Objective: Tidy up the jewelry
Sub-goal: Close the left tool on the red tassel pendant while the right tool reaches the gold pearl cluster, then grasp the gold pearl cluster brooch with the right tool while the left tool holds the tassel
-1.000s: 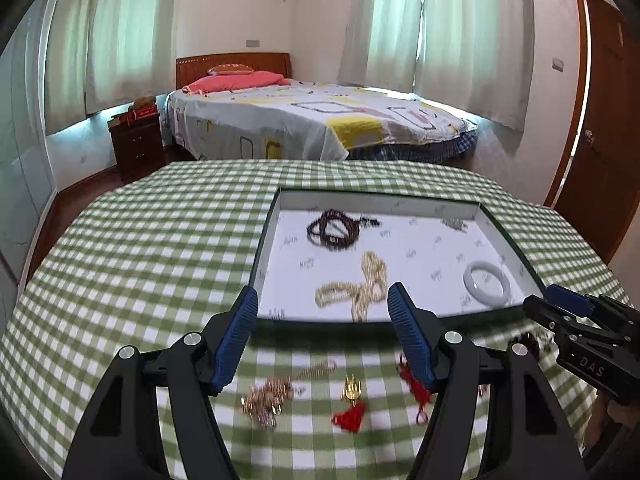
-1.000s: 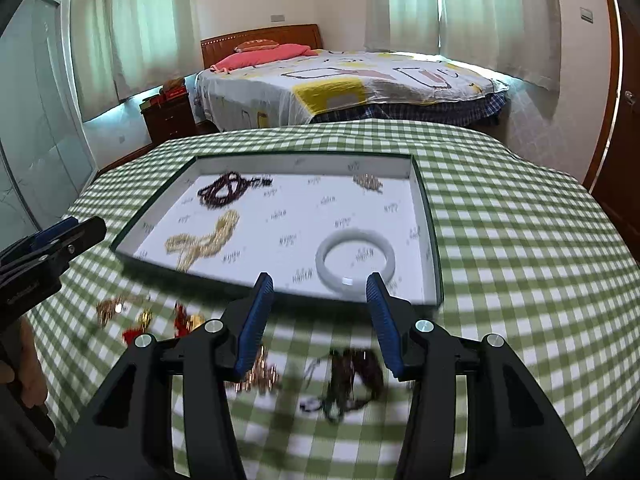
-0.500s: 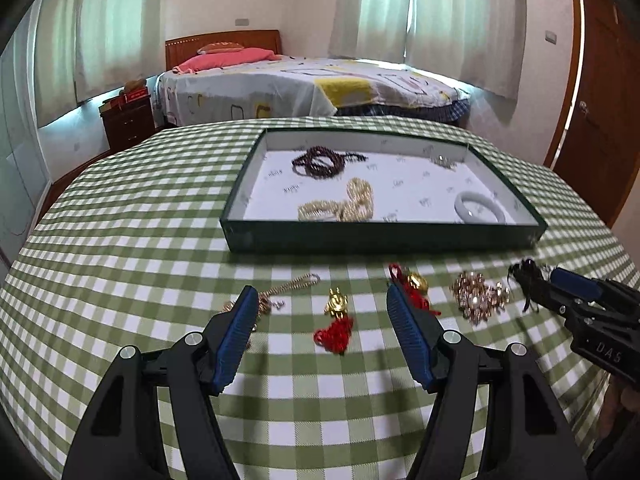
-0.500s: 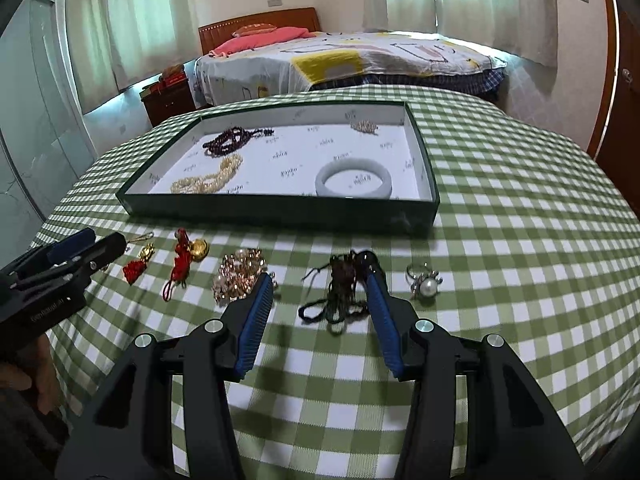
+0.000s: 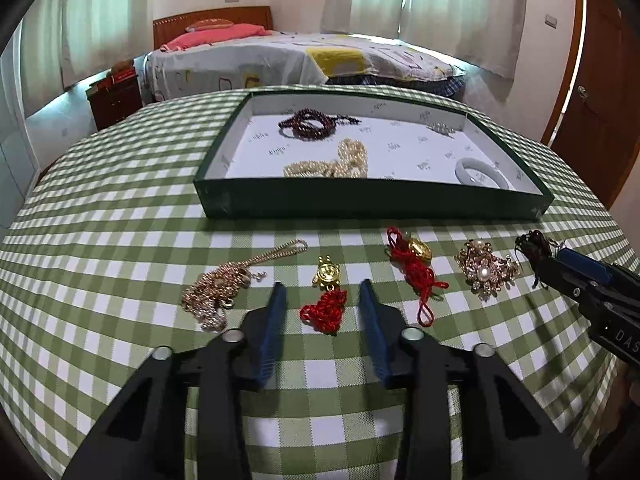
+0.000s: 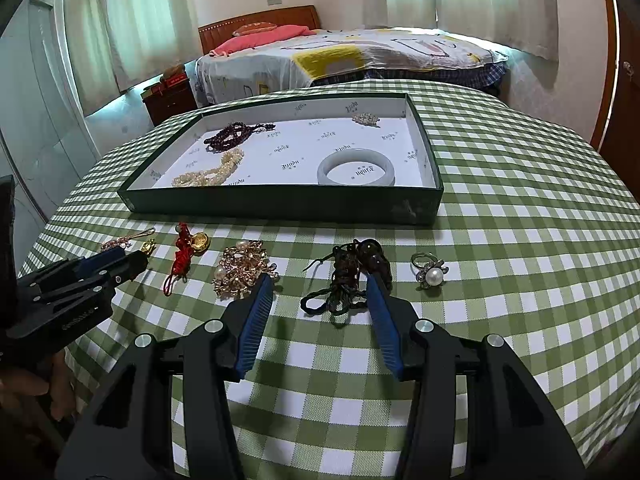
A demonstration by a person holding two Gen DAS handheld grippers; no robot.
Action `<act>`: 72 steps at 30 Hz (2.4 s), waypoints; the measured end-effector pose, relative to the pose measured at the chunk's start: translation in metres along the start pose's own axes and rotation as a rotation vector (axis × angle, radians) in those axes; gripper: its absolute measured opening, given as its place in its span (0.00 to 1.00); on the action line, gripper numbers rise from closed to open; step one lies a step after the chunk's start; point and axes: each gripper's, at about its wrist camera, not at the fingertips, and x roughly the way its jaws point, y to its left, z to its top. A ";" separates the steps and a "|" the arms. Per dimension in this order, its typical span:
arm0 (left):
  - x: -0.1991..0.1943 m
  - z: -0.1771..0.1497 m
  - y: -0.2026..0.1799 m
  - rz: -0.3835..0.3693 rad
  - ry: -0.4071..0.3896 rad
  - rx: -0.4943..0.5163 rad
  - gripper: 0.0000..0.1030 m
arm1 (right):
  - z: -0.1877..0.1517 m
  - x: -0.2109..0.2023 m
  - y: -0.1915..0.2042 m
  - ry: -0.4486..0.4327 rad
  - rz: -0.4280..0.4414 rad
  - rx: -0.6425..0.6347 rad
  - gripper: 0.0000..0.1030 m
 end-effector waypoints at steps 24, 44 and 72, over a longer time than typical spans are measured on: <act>-0.018 0.009 0.011 -0.002 -0.053 -0.015 0.12 | 0.014 0.024 0.040 0.037 0.075 -0.083 0.53; -0.014 0.005 0.012 -0.005 -0.038 -0.022 0.12 | 0.010 0.037 0.054 0.056 0.012 -0.195 0.41; -0.015 0.005 0.010 -0.006 -0.042 -0.022 0.12 | 0.014 0.017 0.043 0.011 0.048 -0.136 0.36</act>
